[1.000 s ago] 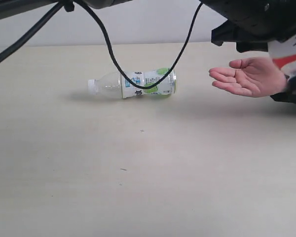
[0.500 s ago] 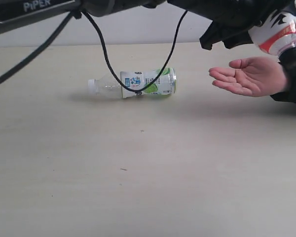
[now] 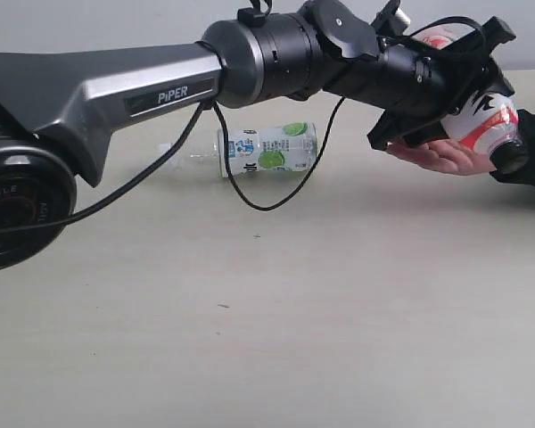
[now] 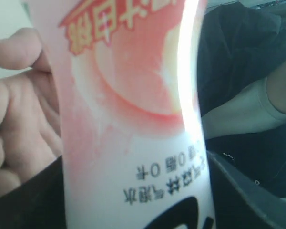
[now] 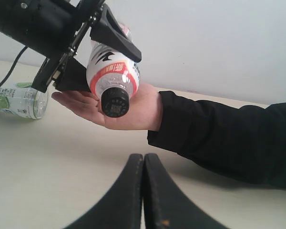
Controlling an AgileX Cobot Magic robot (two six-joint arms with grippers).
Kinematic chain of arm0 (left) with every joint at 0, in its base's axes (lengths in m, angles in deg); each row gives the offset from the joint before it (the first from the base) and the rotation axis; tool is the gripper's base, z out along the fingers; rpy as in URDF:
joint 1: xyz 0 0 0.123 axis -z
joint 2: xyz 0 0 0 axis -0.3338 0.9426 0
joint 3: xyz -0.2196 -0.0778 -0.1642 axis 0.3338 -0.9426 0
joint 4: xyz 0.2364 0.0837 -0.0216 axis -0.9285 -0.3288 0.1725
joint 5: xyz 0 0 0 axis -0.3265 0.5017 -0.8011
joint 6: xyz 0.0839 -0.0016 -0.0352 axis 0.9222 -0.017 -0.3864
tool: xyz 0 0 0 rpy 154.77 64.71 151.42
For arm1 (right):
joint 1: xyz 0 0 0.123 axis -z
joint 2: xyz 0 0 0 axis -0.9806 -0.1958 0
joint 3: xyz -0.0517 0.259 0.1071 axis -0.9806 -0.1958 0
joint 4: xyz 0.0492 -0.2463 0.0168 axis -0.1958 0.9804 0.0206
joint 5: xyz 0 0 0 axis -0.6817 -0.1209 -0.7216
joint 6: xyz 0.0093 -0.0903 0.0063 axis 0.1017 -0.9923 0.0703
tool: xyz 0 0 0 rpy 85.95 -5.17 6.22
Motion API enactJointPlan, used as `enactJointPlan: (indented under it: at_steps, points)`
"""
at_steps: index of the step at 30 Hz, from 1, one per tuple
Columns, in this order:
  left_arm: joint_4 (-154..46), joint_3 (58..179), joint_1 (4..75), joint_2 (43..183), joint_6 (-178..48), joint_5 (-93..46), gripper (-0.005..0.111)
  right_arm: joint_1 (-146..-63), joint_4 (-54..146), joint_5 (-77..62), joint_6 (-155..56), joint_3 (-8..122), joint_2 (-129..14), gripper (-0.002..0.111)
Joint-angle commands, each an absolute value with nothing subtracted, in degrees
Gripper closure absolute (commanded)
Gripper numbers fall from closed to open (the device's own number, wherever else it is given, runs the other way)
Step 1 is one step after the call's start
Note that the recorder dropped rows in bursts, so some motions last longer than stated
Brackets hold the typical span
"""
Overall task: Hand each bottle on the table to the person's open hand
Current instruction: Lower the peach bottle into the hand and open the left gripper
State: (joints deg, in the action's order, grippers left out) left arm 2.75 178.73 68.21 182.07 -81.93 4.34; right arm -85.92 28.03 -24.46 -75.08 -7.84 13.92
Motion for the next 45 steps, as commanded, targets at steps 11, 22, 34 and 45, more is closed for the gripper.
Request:
enactJointPlan:
  at_steps: [11, 22, 34, 45]
  points:
    - [4.8, 179.3, 67.5, 183.6, -79.3, 6.3, 0.107, -85.7, 28.1, -23.9, -75.1, -8.1, 14.3, 0.108]
    - [3.7, 179.3, 67.4, 183.6, -79.2, 5.9, 0.099, -85.7, 28.1, -23.9, -75.1, -8.1, 14.3, 0.108]
    - [2.8, 179.3, 67.4, 183.6, -73.8, 6.0, 0.031, -85.7, 28.1, -23.9, -75.1, -8.1, 14.3, 0.108]
    - [2.9, 179.3, 67.4, 183.5, -73.2, 6.4, 0.023, -85.7, 28.1, -23.9, -75.1, -8.1, 14.3, 0.108]
